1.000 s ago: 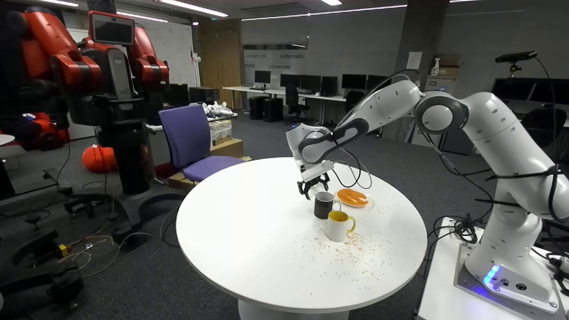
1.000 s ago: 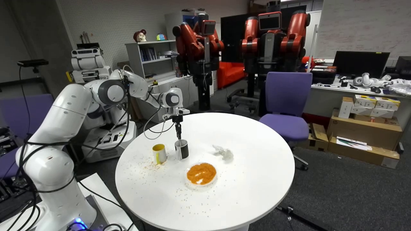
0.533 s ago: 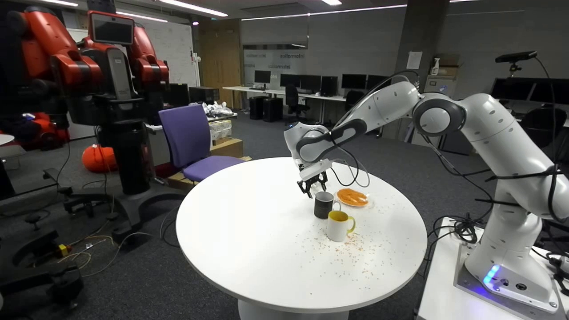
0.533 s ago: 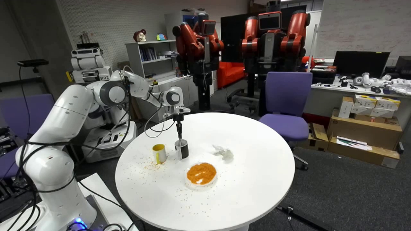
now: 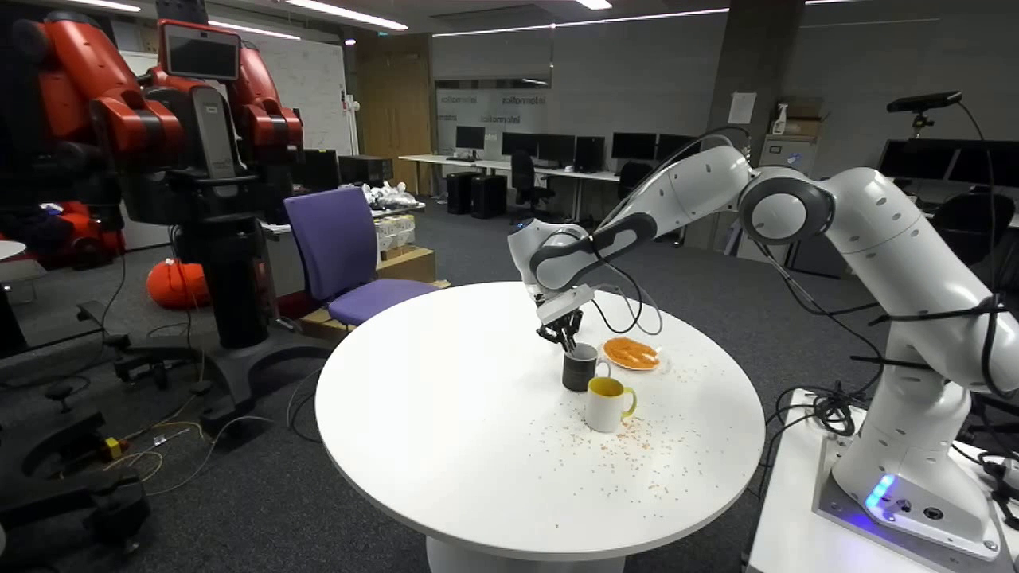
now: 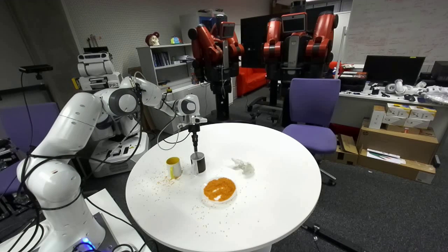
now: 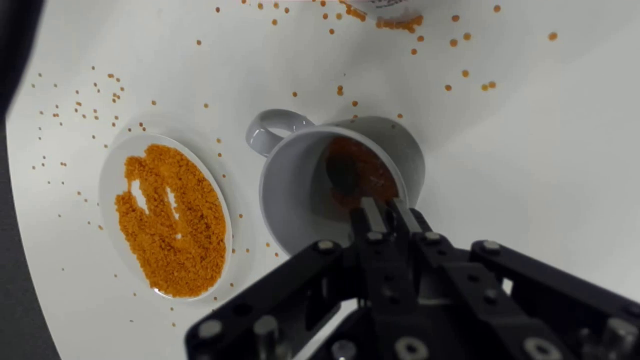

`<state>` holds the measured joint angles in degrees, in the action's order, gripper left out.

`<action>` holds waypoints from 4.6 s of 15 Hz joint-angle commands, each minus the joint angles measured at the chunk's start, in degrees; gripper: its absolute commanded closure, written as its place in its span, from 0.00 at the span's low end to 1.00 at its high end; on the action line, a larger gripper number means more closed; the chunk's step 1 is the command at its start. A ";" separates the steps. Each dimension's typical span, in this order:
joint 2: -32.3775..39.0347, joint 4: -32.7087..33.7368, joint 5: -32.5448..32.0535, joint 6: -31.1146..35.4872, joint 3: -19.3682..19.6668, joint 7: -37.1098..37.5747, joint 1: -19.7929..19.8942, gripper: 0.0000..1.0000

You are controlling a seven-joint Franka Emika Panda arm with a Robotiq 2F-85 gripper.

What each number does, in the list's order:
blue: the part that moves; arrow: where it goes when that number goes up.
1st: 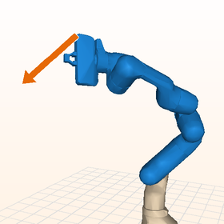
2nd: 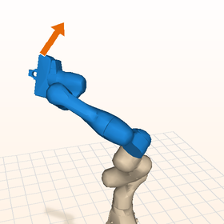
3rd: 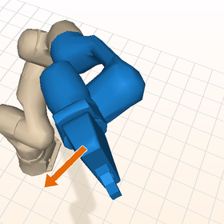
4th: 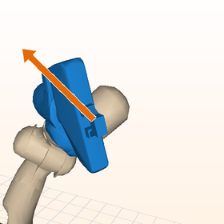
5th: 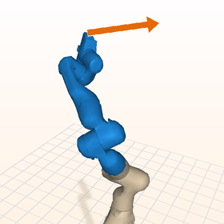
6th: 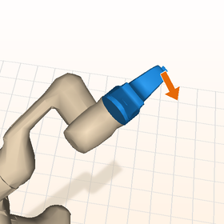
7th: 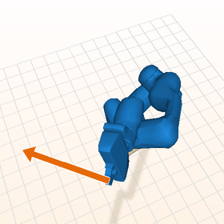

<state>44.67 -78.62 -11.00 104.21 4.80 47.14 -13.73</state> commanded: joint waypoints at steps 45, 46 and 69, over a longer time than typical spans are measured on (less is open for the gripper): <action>-16.37 -8.25 -8.34 -37.81 -3.96 -51.68 12.15 1.00; -16.19 -9.15 -11.22 -37.95 -3.96 -53.55 12.19 1.00; -39.54 -48.08 -36.15 -4.93 -6.86 -34.77 12.25 1.00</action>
<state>10.37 -119.04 -47.01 88.33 -2.64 12.69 -3.57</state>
